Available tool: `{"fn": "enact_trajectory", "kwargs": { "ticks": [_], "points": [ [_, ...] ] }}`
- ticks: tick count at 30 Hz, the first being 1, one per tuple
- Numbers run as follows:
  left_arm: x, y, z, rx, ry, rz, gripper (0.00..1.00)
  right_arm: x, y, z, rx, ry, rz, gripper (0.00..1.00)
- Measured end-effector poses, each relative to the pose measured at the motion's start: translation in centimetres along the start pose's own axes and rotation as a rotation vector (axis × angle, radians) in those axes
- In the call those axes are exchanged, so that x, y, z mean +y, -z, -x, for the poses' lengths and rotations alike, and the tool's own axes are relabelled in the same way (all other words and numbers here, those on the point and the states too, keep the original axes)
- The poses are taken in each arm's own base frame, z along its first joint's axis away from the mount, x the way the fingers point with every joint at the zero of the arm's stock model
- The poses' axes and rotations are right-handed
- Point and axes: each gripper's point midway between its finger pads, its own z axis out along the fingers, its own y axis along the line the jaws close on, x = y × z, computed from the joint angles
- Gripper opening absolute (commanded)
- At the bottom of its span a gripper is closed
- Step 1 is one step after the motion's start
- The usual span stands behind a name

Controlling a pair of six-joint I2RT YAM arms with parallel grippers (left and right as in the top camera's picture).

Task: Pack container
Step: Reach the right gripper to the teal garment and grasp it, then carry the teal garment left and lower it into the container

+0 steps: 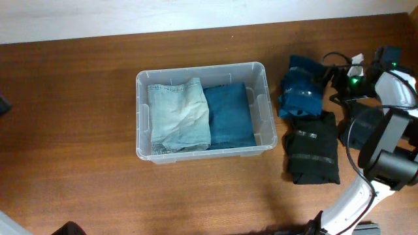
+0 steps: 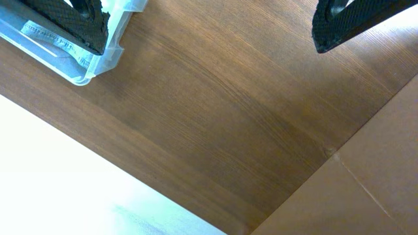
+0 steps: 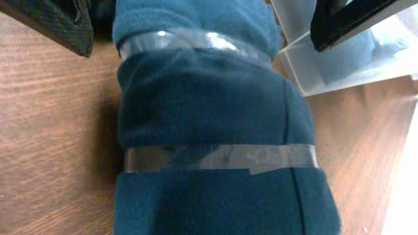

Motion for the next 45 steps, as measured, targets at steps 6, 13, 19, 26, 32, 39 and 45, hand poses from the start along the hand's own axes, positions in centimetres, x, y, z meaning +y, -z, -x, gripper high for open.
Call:
{"fn": "enact_trajectory", "kwargs": {
  "ticks": [6, 13, 19, 26, 32, 39, 45],
  "points": [
    [0.0, 0.0, 0.0, 0.0, 0.0, 0.0, 1.0, -0.5, -1.8, -0.8, 0.046, 0.056, 0.007, 0.97],
    [0.0, 0.0, 0.0, 0.0, 0.0, 0.0, 1.0, -0.7, -4.1, -1.4, 0.086, 0.091, 0.01, 0.78],
    [0.0, 0.0, 0.0, 0.0, 0.0, 0.0, 1.0, -1.2, -4.9, -1.5, 0.096, 0.09, 0.019, 0.2],
    [0.0, 0.0, 0.0, 0.0, 0.0, 0.0, 1.0, -0.8, -3.9, -2.9, 0.161, 0.025, 0.016, 0.15],
    [0.0, 0.0, 0.0, 0.0, 0.0, 0.0, 1.0, 2.9, 0.3, -4.0, 0.158, 0.044, 0.016, 0.13],
    [0.0, 0.0, 0.0, 0.0, 0.0, 0.0, 1.0, 18.1, 12.3, -5.4, -0.137, 0.357, 0.133, 0.12],
    [0.0, 0.0, 0.0, 0.0, 0.0, 0.0, 1.0, 28.6, 15.7, -13.8, -0.119, 0.535, 0.306, 0.12]
  ]
}}
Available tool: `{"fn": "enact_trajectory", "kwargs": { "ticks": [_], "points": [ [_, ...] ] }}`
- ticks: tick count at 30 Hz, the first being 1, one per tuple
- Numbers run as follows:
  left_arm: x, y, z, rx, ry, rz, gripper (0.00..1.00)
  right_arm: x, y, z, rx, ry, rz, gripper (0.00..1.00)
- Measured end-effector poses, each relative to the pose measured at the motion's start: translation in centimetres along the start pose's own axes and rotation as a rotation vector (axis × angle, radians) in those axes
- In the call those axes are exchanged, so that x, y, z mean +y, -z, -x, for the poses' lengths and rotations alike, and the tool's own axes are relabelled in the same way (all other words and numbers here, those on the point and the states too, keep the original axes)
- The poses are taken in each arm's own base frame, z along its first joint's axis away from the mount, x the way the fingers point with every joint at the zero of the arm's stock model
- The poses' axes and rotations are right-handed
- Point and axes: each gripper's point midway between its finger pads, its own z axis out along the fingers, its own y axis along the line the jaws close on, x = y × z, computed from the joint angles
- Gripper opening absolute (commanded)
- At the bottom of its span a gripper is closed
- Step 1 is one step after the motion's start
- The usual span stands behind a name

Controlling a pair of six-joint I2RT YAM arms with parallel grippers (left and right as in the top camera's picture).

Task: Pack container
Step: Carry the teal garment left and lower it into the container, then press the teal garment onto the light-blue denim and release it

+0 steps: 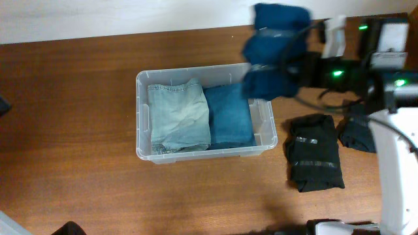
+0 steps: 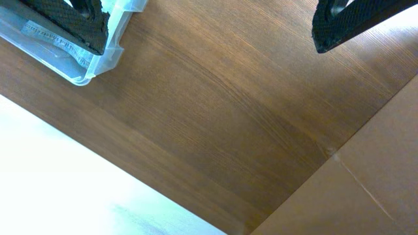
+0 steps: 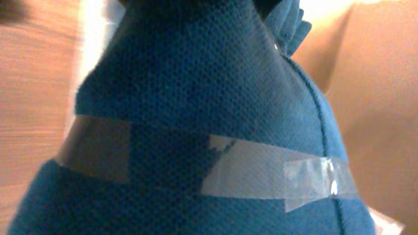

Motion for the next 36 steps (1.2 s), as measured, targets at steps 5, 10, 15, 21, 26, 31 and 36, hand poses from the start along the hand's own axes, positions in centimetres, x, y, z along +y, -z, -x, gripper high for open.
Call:
{"fn": "enact_trajectory", "kwargs": {
  "ticks": [5, 10, 15, 21, 26, 31, 36],
  "points": [
    [0.0, 0.0, 0.0, 0.0, 0.0, 0.0, 1.0, 5.1, -5.5, -2.8, 0.112, -0.004, 0.065, 0.12],
    [0.0, 0.0, 0.0, 0.0, 0.0, 0.0, 1.0, 8.2, -11.9, -5.8, 0.19, -0.036, 0.079, 0.12],
    [0.0, 0.0, 0.0, 0.0, 0.0, 0.0, 1.0, 9.7, -18.5, -9.2, 0.268, -0.092, 0.06, 0.13],
    [0.0, 0.0, 0.0, 0.0, 0.0, 0.0, 1.0, 6.1, -25.4, -14.0, 0.401, -0.214, -0.059, 0.13],
    [0.0, 0.0, 0.0, 0.0, 0.0, 0.0, 1.0, 1.2, -28.4, -18.1, 0.515, -0.296, -0.201, 0.29],
    [0.0, 0.0, 0.0, 0.0, 0.0, 0.0, 1.0, 0.3, -28.0, -18.7, 0.548, -0.282, -0.246, 0.51],
    [0.0, 0.0, 0.0, 0.0, 0.0, 0.0, 1.0, -0.7, -26.3, -18.6, 0.534, -0.238, -0.346, 0.53]
  ]
}}
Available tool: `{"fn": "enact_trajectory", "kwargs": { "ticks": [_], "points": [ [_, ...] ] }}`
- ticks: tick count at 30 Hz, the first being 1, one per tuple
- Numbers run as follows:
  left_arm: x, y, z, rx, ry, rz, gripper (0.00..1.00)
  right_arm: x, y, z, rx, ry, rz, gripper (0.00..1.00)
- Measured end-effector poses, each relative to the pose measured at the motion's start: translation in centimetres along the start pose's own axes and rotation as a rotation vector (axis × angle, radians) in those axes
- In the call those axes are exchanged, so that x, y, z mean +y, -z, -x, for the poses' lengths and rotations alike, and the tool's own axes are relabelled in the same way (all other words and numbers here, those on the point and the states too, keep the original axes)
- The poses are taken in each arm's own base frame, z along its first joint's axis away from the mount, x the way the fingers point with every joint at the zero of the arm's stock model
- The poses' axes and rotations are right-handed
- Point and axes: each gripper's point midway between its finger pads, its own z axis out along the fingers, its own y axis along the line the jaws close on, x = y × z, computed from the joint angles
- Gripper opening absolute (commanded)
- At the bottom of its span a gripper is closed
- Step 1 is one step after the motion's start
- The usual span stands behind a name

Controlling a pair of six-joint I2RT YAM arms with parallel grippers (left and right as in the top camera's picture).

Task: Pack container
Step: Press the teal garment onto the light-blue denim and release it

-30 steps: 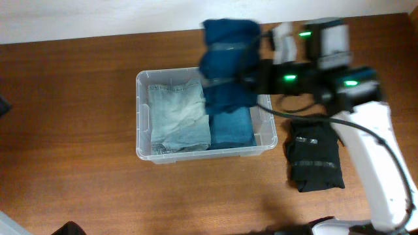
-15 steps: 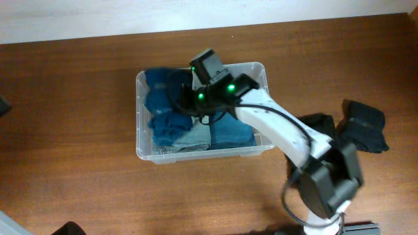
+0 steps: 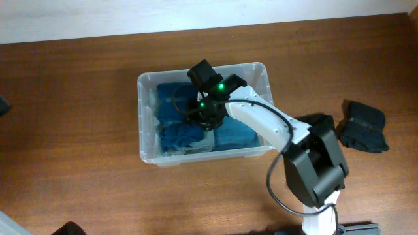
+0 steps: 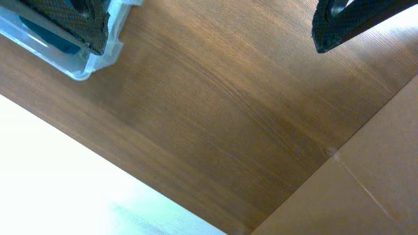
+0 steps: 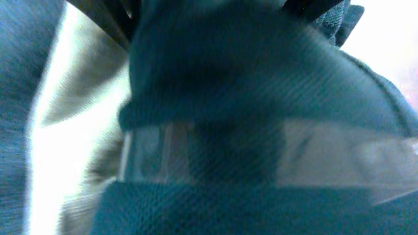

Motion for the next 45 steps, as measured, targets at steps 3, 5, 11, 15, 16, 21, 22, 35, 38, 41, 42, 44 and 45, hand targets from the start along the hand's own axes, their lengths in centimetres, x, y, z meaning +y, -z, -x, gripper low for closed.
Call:
{"fn": "enact_trajectory", "kwargs": {
  "ticks": [3, 5, 11, 15, 16, 21, 22, 35, 38, 41, 42, 44, 45],
  "points": [
    [0.0, 0.0, 0.0, 0.0, 0.0, 0.0, 1.0, -0.7, 2.8, 0.2, -0.08, 0.034, -0.068, 0.53],
    [0.0, 0.0, 0.0, 0.0, 0.0, 0.0, 1.0, -0.2, 5.8, 1.0, -0.181, 0.07, -0.065, 0.53],
    [0.0, 0.0, 0.0, 0.0, 0.0, 0.0, 1.0, 3.8, 14.9, 2.7, -0.455, 0.169, 0.073, 0.3],
    [0.0, 0.0, 0.0, 0.0, 0.0, 0.0, 1.0, 4.9, 14.0, 2.9, -0.468, 0.193, 0.078, 0.16],
    [0.0, 0.0, 0.0, 0.0, 0.0, 0.0, 1.0, 4.7, 12.7, 3.0, -0.446, 0.193, 0.061, 0.15],
    [0.0, 0.0, 0.0, 0.0, 0.0, 0.0, 1.0, 2.5, 1.9, 3.0, -0.254, 0.163, -0.034, 0.14],
    [0.0, 0.0, 0.0, 0.0, 0.0, 0.0, 1.0, 2.0, -0.2, 2.9, -0.215, 0.156, -0.039, 0.14],
    [0.0, 0.0, 0.0, 0.0, 0.0, 0.0, 1.0, 7.4, -3.8, 4.1, -0.128, 0.092, 0.271, 0.47],
    [0.0, 0.0, 0.0, 0.0, 0.0, 0.0, 1.0, 8.6, -3.0, 4.0, -0.119, 0.099, 0.298, 0.55],
    [0.0, 0.0, 0.0, 0.0, 0.0, 0.0, 1.0, 8.7, -2.4, 3.8, -0.109, 0.134, 0.283, 0.57],
    [0.0, 0.0, 0.0, 0.0, 0.0, 0.0, 1.0, 8.8, -2.2, 3.7, -0.106, 0.153, 0.278, 0.57],
    [0.0, 0.0, 0.0, 0.0, 0.0, 0.0, 1.0, 8.4, -1.5, 3.5, -0.101, 0.192, 0.249, 0.59],
    [0.0, 0.0, 0.0, 0.0, 0.0, 0.0, 1.0, 8.0, -0.9, 3.3, -0.101, 0.21, 0.217, 0.6]
  ]
}}
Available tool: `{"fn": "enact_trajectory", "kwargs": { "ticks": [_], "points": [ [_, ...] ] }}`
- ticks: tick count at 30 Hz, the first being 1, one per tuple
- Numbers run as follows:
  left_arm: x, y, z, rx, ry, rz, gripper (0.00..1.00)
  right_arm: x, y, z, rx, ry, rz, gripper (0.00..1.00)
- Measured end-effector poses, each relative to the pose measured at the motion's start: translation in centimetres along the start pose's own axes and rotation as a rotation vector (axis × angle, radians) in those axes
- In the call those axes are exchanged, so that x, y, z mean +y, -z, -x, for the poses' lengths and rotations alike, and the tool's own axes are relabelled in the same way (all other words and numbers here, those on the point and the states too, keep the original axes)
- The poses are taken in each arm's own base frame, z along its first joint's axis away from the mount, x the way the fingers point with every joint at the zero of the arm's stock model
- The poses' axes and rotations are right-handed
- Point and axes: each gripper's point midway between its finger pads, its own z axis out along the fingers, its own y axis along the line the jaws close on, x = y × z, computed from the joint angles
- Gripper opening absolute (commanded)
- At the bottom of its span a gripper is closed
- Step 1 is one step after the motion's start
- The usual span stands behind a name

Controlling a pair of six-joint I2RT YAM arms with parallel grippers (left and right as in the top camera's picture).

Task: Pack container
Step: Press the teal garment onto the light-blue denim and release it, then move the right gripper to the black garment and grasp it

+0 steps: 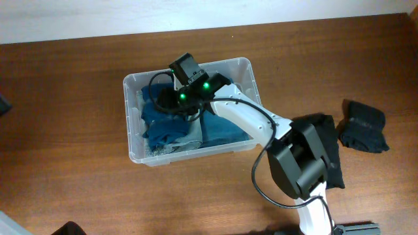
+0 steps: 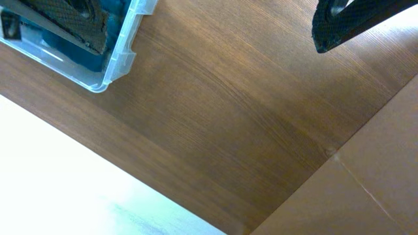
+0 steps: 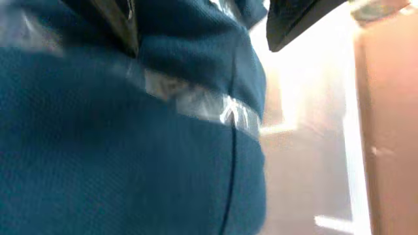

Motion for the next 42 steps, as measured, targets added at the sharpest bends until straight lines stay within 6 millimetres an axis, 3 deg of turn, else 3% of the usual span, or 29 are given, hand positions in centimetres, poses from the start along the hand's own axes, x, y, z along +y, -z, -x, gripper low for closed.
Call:
{"fn": "enact_trajectory", "kwargs": {
  "ticks": [2, 5, 7, 10, 11, 12, 13, 17, 21, 24, 27, 31, 37, 42],
  "points": [
    [0.0, 0.0, 0.0, 0.0, 0.0, 0.0, 1.0, -0.5, 2.2, -0.2, -0.008, 0.036, -0.077, 0.66],
    [0.0, 0.0, 0.0, 0.0, 0.0, 0.0, 1.0, -1.2, 7.7, 0.9, -0.097, 0.089, -0.196, 0.77],
    [0.0, 0.0, 0.0, 0.0, 0.0, 0.0, 1.0, -1.6, 12.7, 2.3, -0.195, 0.108, -0.253, 0.77],
    [0.0, 0.0, 0.0, 0.0, 0.0, 0.0, 1.0, -3.1, 22.0, 4.2, -0.367, 0.081, -0.322, 0.77],
    [0.0, 0.0, 0.0, 0.0, 0.0, 0.0, 1.0, -4.7, 25.5, 4.4, -0.416, 0.044, -0.358, 0.77],
    [0.0, 0.0, 0.0, 0.0, 0.0, 0.0, 1.0, -5.5, 27.2, 4.4, -0.438, 0.023, -0.38, 0.77],
    [0.0, 0.0, 0.0, 0.0, 0.0, 0.0, 1.0, -7.7, 29.7, 4.0, -0.457, -0.028, -0.427, 0.78],
    [0.0, 0.0, 0.0, 0.0, 0.0, 0.0, 1.0, -15.9, 34.4, 1.0, -0.383, -0.234, -0.584, 0.82],
    [0.0, 0.0, 0.0, 0.0, 0.0, 0.0, 1.0, -22.3, 36.5, -2.4, -0.256, -0.417, -0.623, 0.82],
    [0.0, 0.0, 0.0, 0.0, 0.0, 0.0, 1.0, -25.7, 37.6, -5.1, -0.194, -0.547, -0.592, 0.83],
    [0.0, 0.0, 0.0, 0.0, 0.0, 0.0, 1.0, -28.0, 37.5, -7.5, -0.141, -0.652, -0.549, 0.83],
    [0.0, 0.0, 0.0, 0.0, 0.0, 0.0, 1.0, -31.2, 35.2, -10.7, -0.061, -0.772, -0.5, 0.83],
    [0.0, 0.0, 0.0, 0.0, 0.0, 0.0, 1.0, -36.0, 29.8, -15.0, -0.01, -0.878, -0.43, 0.83],
    [0.0, 0.0, 0.0, 0.0, 0.0, 0.0, 1.0, -38.0, 27.0, -17.2, -0.038, -0.927, -0.339, 0.84]
  ]
}}
